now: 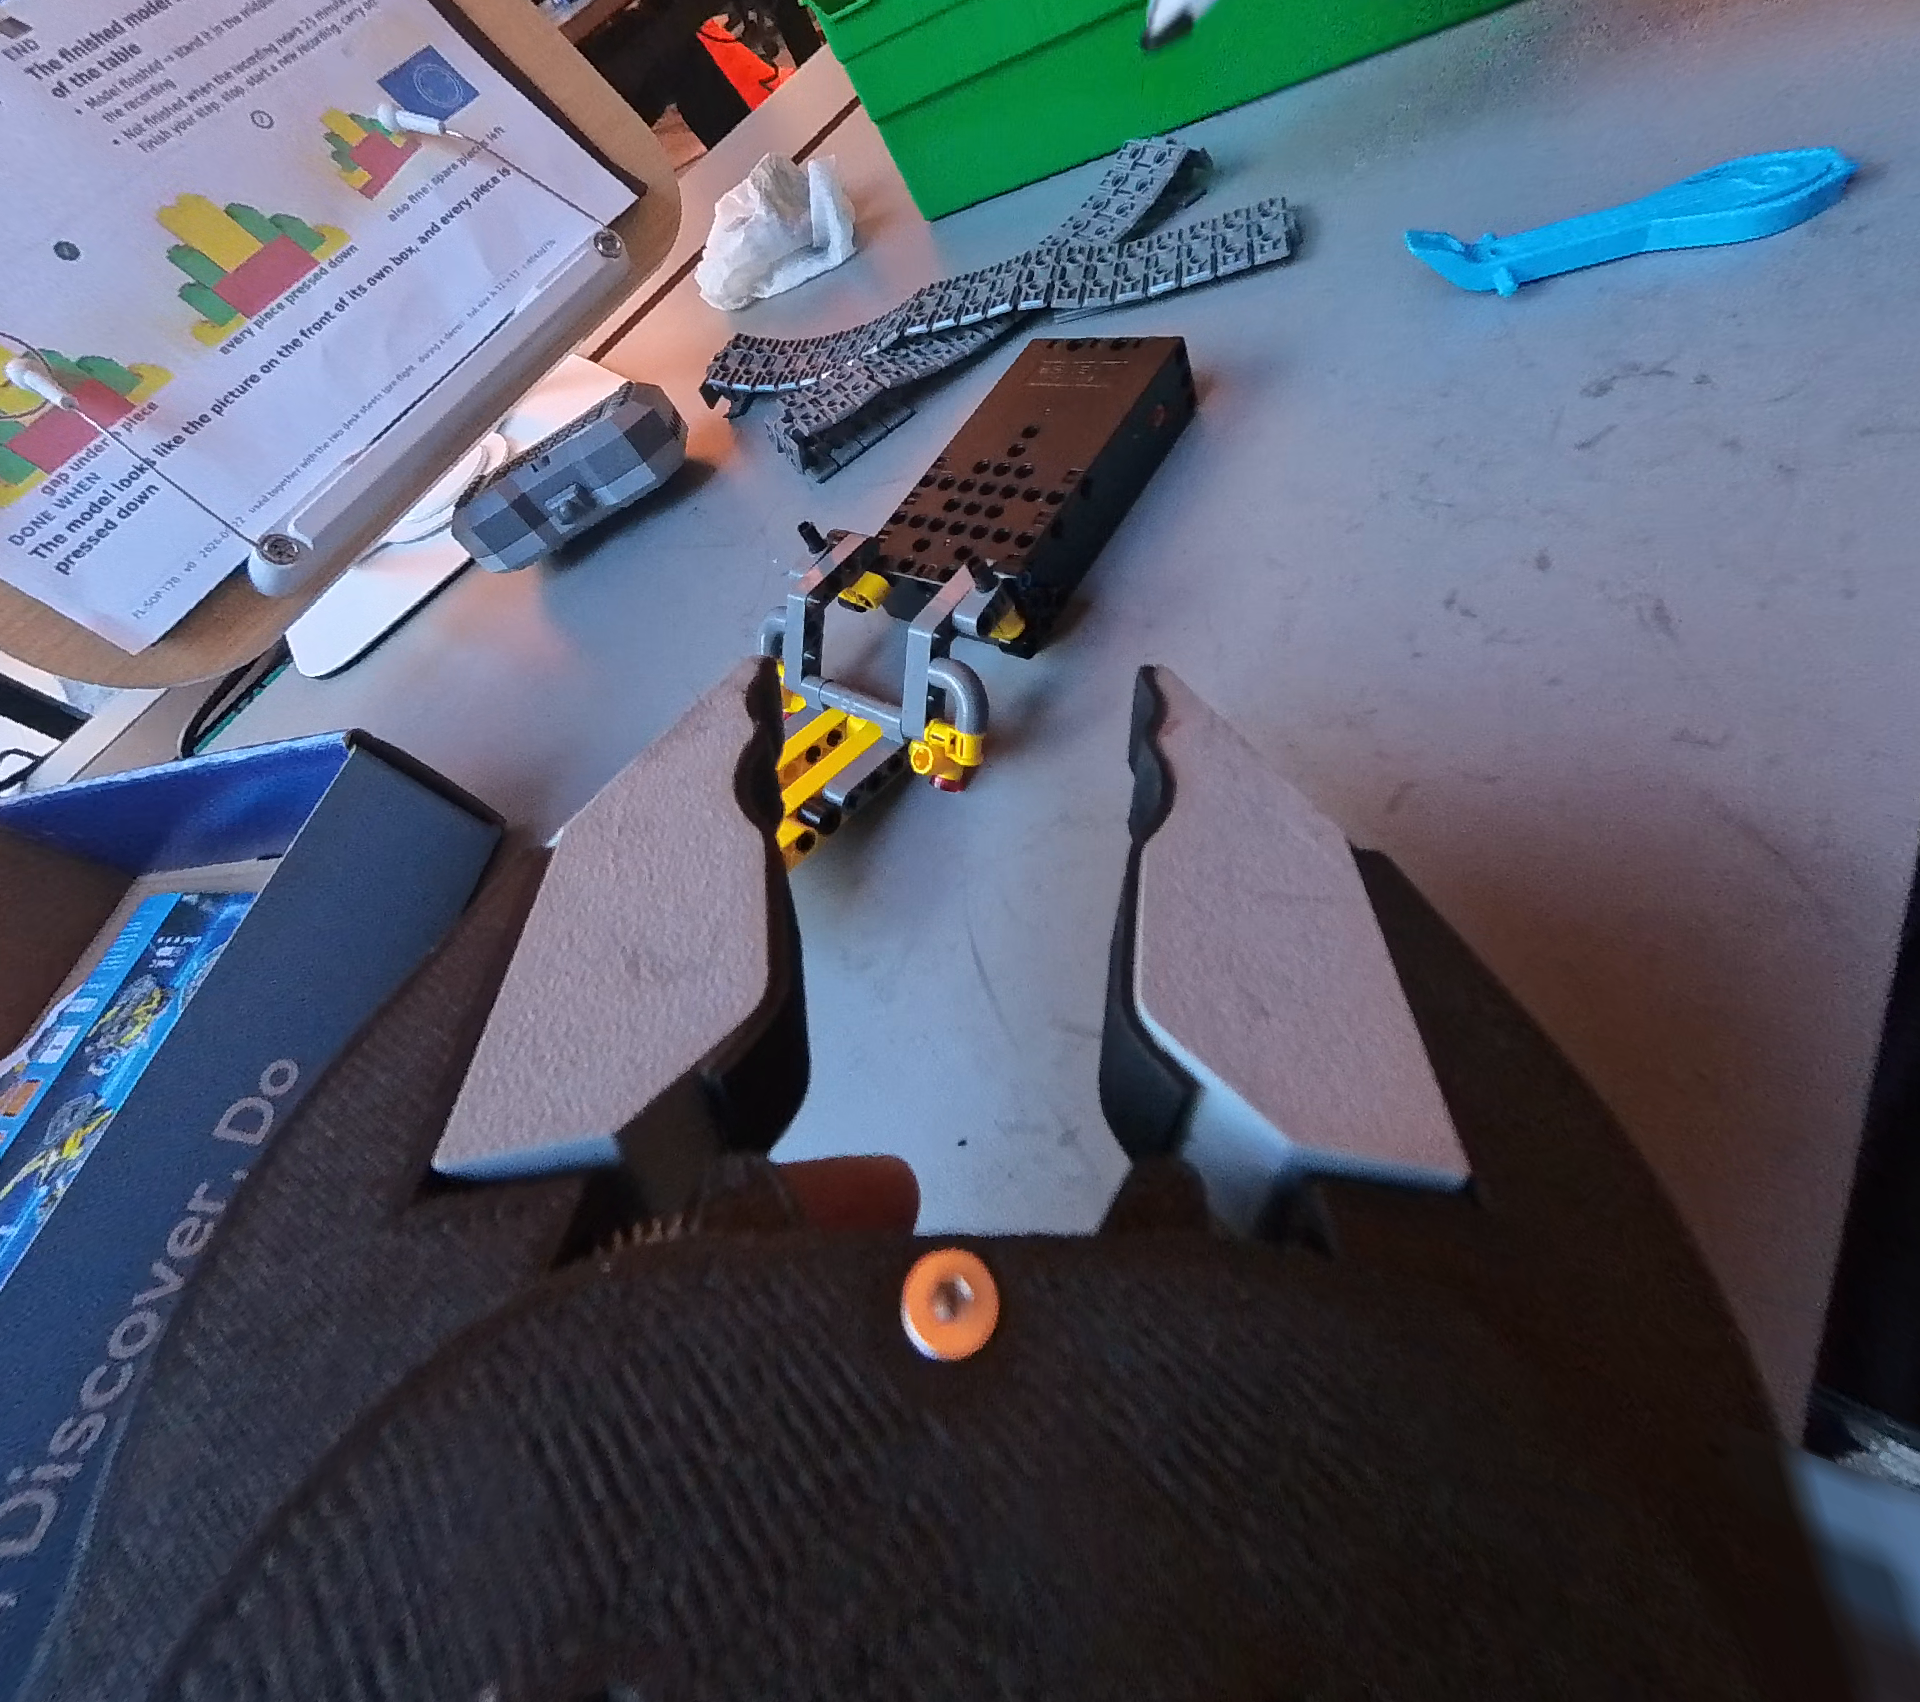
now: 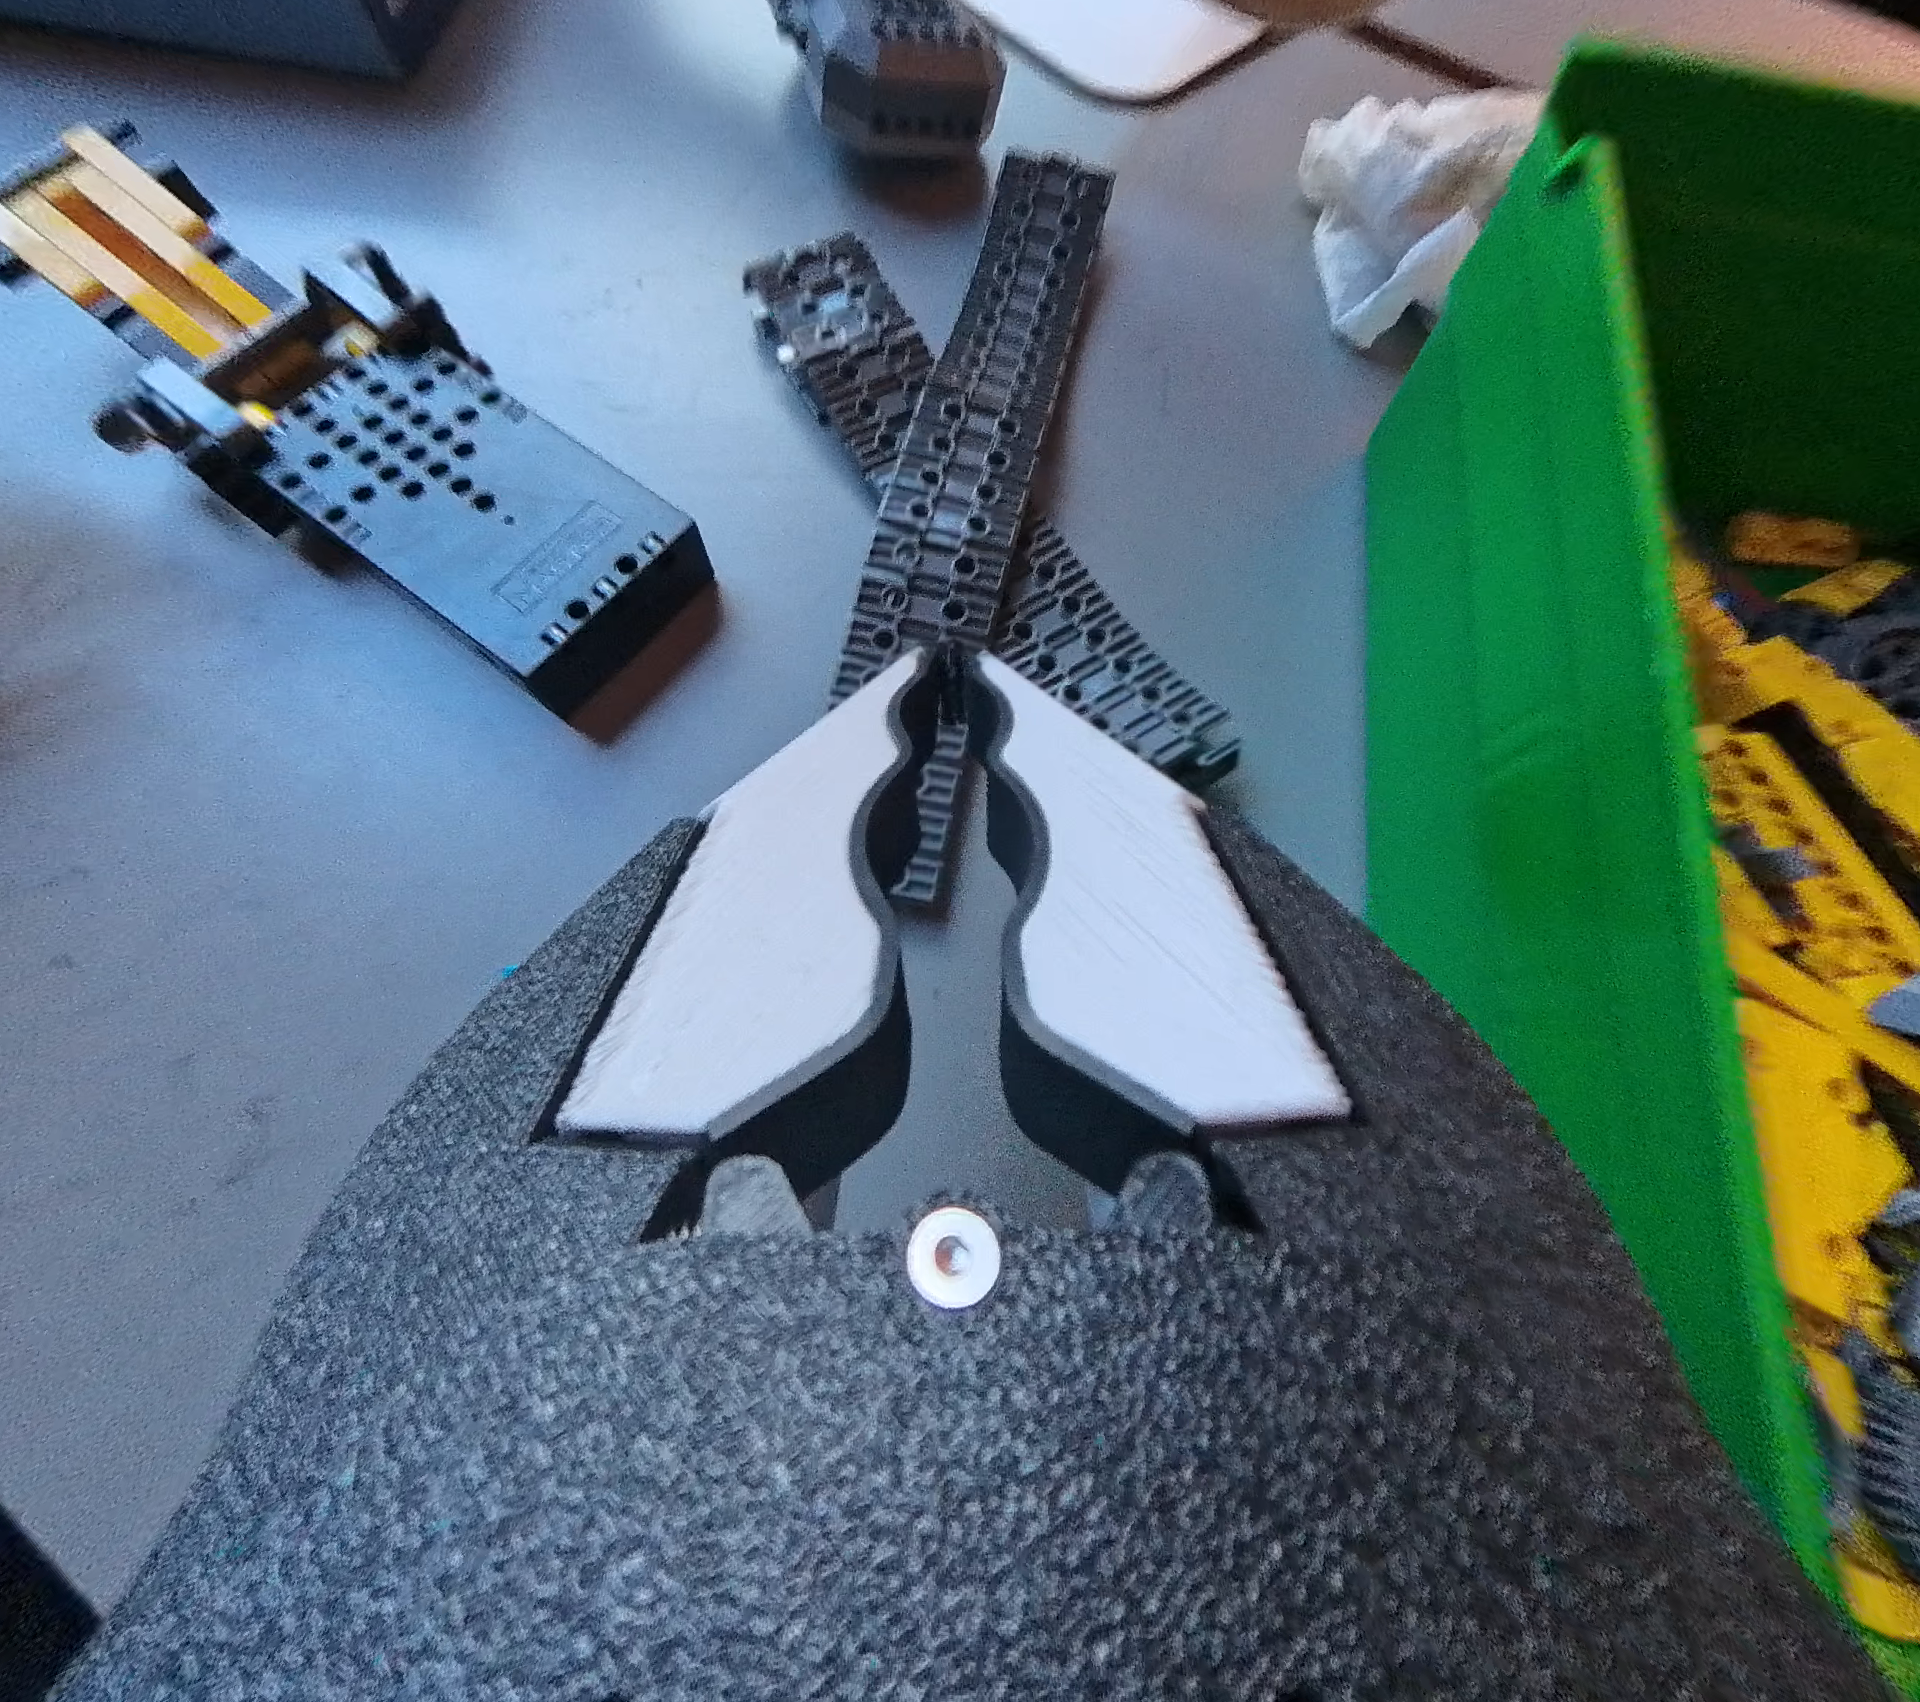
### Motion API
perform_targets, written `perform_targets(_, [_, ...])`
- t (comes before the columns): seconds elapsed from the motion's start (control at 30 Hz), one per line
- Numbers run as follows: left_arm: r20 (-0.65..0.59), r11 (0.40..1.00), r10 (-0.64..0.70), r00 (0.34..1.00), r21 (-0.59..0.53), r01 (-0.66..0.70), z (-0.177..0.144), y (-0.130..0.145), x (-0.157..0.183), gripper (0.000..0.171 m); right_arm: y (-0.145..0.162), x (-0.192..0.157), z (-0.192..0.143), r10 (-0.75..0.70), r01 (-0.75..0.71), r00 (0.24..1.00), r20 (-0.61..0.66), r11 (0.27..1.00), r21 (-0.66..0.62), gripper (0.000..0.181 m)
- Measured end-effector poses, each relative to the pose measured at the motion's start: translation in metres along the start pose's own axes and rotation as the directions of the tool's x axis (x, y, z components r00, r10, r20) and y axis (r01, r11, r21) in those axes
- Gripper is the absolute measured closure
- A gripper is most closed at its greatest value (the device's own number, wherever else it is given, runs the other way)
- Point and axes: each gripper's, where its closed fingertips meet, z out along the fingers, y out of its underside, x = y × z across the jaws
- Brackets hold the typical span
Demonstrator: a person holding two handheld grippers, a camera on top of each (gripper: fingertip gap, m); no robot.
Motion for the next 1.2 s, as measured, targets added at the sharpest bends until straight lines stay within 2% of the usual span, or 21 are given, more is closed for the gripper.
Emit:
perform_targets(0.1, [-0.001, 1.000, -0.002, 1.000, 0.002, 0.002, 0.000, 0.000, 0.000, 0.106, -0.034, 0.017, -0.040, 0.014, -0.003, 0.997, -0.075, 0.991, 0.136, 0.180])
perform_targets(0.2, [-0.001, 1.000, -0.004, 1.000, 0.003, 0.004, -0.001, 0.000, 0.000, 0.106, -0.060, 0.056, -0.096, 0.081, -0.006, 0.970, -0.230, 0.950, 0.311, 0.180])
perform_targets(0.27, [0.000, 1.000, -0.003, 1.000, 0.003, 0.003, -0.001, 0.000, 0.000, 0.106, -0.054, 0.089, -0.123, 0.146, -0.024, 0.933, -0.328, 0.937, 0.348, 0.181])
perform_targets(0.33, [0.004, 1.000, 0.002, 1.000, 0.001, -0.002, 0.000, 0.000, 0.000, 0.106, -0.026, 0.118, -0.128, 0.208, -0.099, 0.902, -0.378, 0.953, 0.287, 0.179])
perform_targets(0.43, [0.014, 1.000, 0.003, 1.000, 0.000, -0.003, 0.000, 0.000, -0.001, 0.105, 0.031, 0.149, -0.115, 0.292, -0.270, 0.857, -0.426, 0.956, 0.111, 0.139])
perform_targets(0.53, [0.016, 1.000, -0.027, 1.000, 0.006, 0.027, -0.001, -0.001, -0.005, 0.099, 0.043, 0.155, -0.109, 0.320, -0.315, 0.846, -0.427, 0.945, 0.085, 0.103])
perform_targets(0.7, [-0.029, 0.991, -0.122, 0.992, 0.043, 0.124, -0.004, -0.004, -0.010, 0.104, 0.001, 0.141, -0.115, 0.225, -0.160, 0.862, -0.454, 0.971, 0.177, 0.091])
perform_targets(0.8, [-0.054, 0.990, -0.140, 0.989, 0.024, 0.141, -0.003, -0.002, -0.009, 0.104, -0.011, 0.120, -0.110, 0.153, -0.110, 0.870, -0.468, 0.987, 0.118, 0.087])
perform_targets(0.87, [-0.047, 0.993, -0.117, 0.992, 0.012, 0.118, -0.001, 0.000, -0.007, 0.102, -0.013, 0.088, -0.101, 0.033, -0.024, 0.926, -0.376, 0.999, 0.027, 0.091])
perform_targets(0.9, [-0.029, 0.995, -0.102, 0.994, 0.003, 0.102, 0.000, 0.001, -0.007, 0.094, -0.016, 0.074, -0.100, -0.001, 0.006, 0.946, -0.324, 1.000, 0.013, 0.089])
perform_targets(0.97, [-0.003, 0.997, -0.075, 0.997, -0.023, 0.075, 0.002, 0.004, -0.007, 0.083, -0.033, 0.050, -0.101, 0.004, 0.015, 0.969, -0.247, 0.997, 0.077, 0.090])
perform_targets(1.0, [-0.006, 0.998, -0.061, 0.998, -0.031, 0.061, 0.003, 0.004, -0.005, 0.091, -0.039, 0.039, -0.102, 0.013, 0.008, 0.979, -0.205, 0.995, 0.100, 0.097])
perform_targets(1.03, [-0.025, 0.999, -0.046, 0.999, -0.025, 0.046, 0.002, 0.003, -0.002, 0.108, -0.041, 0.032, -0.100, 0.035, -0.016, 0.981, -0.190, 0.995, 0.101, 0.094])
perform_targets(1.1, [-0.063, 1.000, -0.025, 0.998, 0.003, 0.026, 0.000, 0.000, 0.005, 0.150, -0.033, 0.015, -0.088, 0.026, -0.021, 0.990, -0.140, 0.999, 0.038, 0.071])
perform_targets(1.13, [-0.064, 1.000, -0.027, 0.998, 0.009, 0.027, 0.000, -0.001, 0.005, 0.153, -0.028, 0.005, -0.080, -0.007, 0.008, 0.994, -0.109, 1.000, 0.008, 0.063])
perform_targets(1.2, [-0.047, 0.999, -0.048, 0.998, 0.003, 0.048, 0.000, 0.000, 0.001, 0.143, -0.028, -0.020, -0.066, -0.042, 0.042, 0.999, 0.000, 0.999, 0.008, 0.064])
